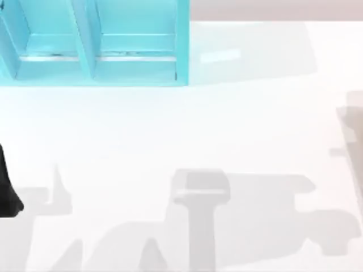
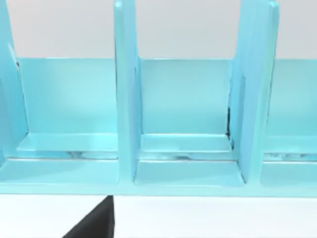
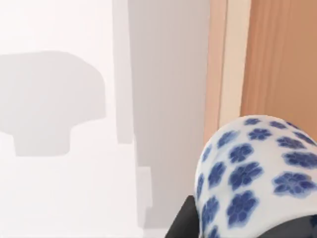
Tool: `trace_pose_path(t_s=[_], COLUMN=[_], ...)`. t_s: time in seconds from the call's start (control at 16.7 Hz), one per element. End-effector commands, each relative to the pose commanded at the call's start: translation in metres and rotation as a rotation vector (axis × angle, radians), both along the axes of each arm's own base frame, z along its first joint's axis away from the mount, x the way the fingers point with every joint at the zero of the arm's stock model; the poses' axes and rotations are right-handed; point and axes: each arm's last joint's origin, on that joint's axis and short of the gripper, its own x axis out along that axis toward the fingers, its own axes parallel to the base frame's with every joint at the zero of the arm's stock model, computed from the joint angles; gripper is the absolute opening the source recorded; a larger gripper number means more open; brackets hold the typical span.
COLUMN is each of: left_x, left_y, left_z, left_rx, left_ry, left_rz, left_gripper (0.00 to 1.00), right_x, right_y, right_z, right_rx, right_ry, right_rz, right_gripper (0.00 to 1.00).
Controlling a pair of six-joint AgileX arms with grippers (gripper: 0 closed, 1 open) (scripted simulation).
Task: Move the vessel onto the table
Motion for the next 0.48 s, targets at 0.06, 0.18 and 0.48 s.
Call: trace_pose_path(t_s=[0.06, 0.18, 0.48], left_x=[0.0, 0.0, 0.0], left_y=[0.0, 0.0, 0.0], left_z=[0.0, 0.0, 0.0], left_rx=[0.0, 0.0, 0.0], left_ry=[0.0, 0.0, 0.0], left_rz=[0.0, 0.0, 0.0], left_gripper=[1.0, 1.0, 1.0], right_x=[0.017, 0.047, 0.064], right_y=[0.019, 0.068, 0.218], right_z=[0.002, 0.007, 0.003], right_rx=[-0.005, -0.014, -0.018], right_ry=[0.002, -0.014, -0.047], right_rz=[0.0, 0.001, 0.003], right_gripper=[0.0, 0.0, 0.0])
